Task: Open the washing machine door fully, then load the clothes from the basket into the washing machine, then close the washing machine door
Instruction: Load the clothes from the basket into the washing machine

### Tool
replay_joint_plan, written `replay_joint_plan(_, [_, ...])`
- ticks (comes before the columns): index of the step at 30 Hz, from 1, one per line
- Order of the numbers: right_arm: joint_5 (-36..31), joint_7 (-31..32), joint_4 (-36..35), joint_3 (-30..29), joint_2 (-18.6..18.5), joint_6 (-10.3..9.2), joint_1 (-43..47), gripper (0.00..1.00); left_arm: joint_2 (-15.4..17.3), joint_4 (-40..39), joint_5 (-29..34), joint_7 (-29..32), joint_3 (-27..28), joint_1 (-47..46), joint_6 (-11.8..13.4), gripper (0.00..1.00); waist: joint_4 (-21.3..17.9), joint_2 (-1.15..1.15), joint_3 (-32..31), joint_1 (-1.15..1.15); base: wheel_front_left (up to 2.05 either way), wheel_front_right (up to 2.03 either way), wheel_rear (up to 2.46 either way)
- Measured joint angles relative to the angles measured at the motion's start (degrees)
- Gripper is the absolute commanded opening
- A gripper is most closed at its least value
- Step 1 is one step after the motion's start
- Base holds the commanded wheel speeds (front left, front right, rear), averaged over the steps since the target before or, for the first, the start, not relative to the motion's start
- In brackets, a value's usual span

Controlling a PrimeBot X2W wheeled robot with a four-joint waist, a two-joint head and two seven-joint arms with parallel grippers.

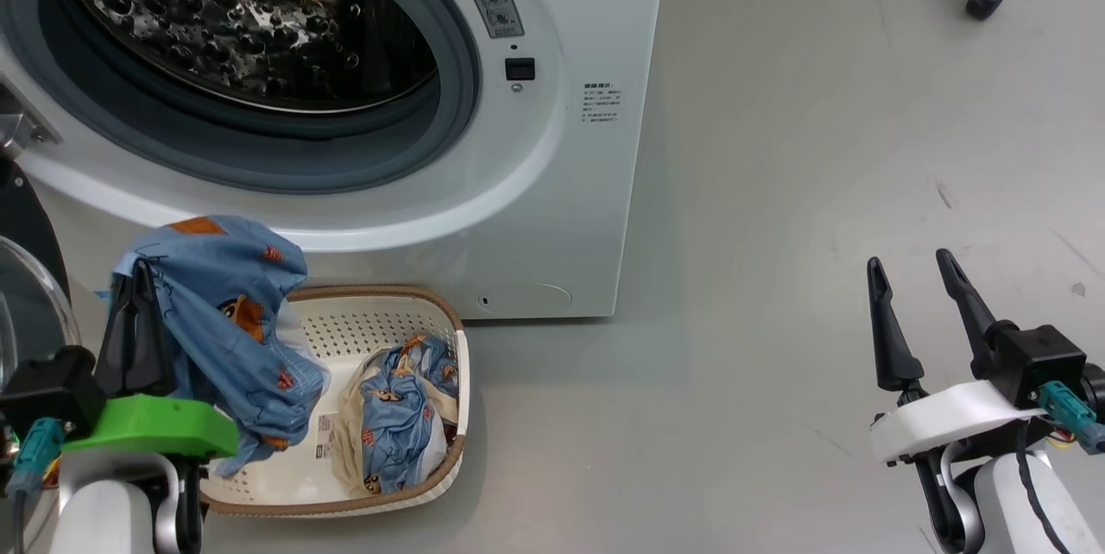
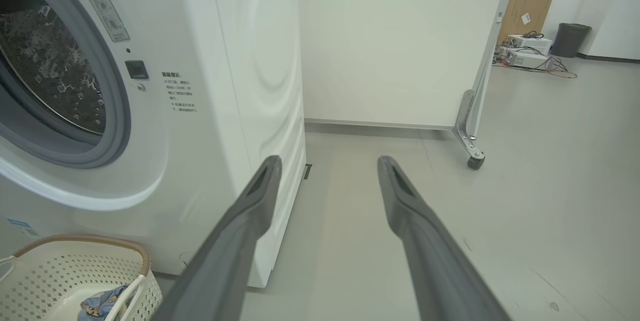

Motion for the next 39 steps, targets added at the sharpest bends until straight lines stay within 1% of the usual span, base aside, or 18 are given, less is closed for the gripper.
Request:
replay_joint_plan(9, [0.4, 0.0, 0.4, 0.7, 0.4, 0.0, 2.5, 1.0, 0.0, -1.0, 0.1, 0.0, 0.6, 4.7, 0.0, 0.0, -1.5, 0.0, -3.9, 0.0, 0.0, 0.0, 0.0])
replay_joint_plan(18, [0.4, 0.0, -0.2, 0.2, 0.4, 0.0, 3.9, 1.0, -0.1, -2.3, 0.4, 0.0, 0.1, 5.7, -0.1, 0.0, -2.7, 0.0, -4.8, 0.0, 0.0, 0.0, 0.0])
replay_joint_plan(29, [0.4, 0.0, -1.7, 0.1, 0.5, 0.0, 4.4, 1.0, -0.2, -3.9, 0.4, 0.0, -0.5, 6.3, -0.1, 0.0, -2.6, 0.0, -3.1, 0.0, 0.0, 0.0, 0.0])
replay_joint_plan(39, [0.4, 0.0, -2.8, 0.1, 0.5, 0.0, 4.3, 1.0, -0.3, -4.4, 0.4, 0.0, -1.9, 5.8, -0.3, 0.0, -2.4, 0.0, 0.3, 0.0, 0.0, 0.0, 0.0])
